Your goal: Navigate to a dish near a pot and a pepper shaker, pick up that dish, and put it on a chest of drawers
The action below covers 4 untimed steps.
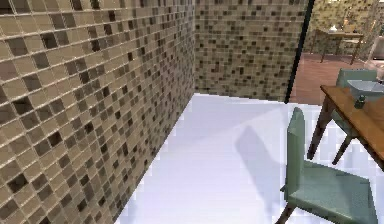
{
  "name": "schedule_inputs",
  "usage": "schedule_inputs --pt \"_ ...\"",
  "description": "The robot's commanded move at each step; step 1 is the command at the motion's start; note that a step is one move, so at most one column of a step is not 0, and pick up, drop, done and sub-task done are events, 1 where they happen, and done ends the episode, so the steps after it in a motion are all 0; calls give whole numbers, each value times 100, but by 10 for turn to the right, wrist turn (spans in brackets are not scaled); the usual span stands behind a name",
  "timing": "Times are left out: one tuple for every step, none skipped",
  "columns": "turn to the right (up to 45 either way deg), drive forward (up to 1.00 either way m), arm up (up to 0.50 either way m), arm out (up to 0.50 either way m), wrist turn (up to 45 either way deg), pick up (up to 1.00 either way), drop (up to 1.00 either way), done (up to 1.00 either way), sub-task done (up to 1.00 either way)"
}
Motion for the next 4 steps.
schedule_inputs --pt "0 5 0 0 0 0 0 0 0" --pt "-60 0 0 0 0 0 0 0 0" --pt "0 80 0 0 0 0 0 0 0" --pt "150 0 0 0 0 0 0 0 0"
